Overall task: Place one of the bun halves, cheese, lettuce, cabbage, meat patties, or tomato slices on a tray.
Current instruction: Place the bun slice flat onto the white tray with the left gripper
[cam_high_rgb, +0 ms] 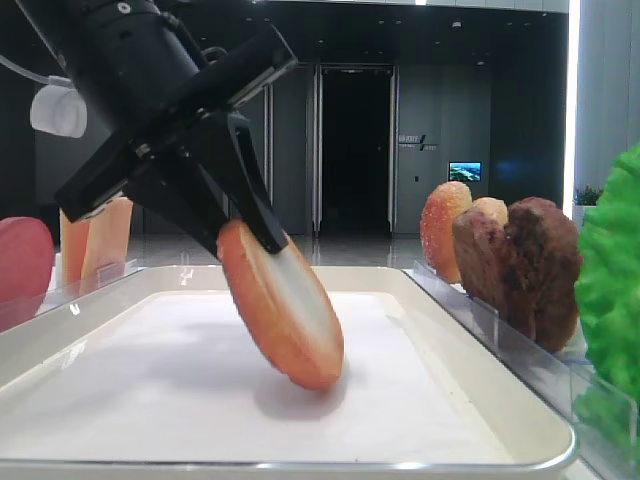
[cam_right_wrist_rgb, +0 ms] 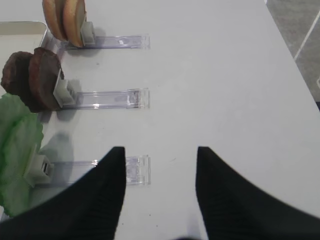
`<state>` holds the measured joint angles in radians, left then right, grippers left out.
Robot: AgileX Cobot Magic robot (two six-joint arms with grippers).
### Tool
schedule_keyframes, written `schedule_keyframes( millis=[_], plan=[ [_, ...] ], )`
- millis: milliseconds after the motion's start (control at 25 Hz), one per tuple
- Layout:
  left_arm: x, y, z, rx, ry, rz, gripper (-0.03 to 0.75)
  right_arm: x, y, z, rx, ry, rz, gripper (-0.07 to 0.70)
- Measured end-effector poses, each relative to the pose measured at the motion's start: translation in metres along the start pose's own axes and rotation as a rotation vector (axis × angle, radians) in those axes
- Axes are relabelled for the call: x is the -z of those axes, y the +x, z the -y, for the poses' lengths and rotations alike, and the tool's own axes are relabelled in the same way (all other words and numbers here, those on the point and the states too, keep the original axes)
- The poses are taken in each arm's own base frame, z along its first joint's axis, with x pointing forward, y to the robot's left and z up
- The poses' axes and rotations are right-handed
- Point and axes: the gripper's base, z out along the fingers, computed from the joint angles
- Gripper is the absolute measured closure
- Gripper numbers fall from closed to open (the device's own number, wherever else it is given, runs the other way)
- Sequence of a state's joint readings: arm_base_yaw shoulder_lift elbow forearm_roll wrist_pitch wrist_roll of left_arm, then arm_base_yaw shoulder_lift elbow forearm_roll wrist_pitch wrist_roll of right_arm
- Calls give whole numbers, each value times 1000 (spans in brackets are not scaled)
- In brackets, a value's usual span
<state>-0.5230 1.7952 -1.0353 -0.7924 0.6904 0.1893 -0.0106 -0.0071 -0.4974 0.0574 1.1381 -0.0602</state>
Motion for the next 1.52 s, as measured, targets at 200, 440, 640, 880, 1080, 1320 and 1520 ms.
schedule_keyframes(
  millis=[200,440,640,880,1080,1320,1520],
  plan=[
    [-5,0,-3,7,-2,-14,569,0,0,0,0,0,0,288],
    [-6,0,-3,6,-2,-14,569,0,0,0,0,0,0,288],
    [-6,0,-4,1,-12,-16,501,0,0,0,0,0,0,288],
    [-7,2,-6,-1,-29,-38,317,0,0,0,0,0,0,288],
    [-5,4,-10,4,-89,-60,300,0,0,0,0,0,0,288],
    [8,6,-10,-11,-144,-51,298,0,0,0,0,0,0,288],
    [19,8,-8,-24,-169,-41,297,0,0,0,0,0,0,288]
  ],
)
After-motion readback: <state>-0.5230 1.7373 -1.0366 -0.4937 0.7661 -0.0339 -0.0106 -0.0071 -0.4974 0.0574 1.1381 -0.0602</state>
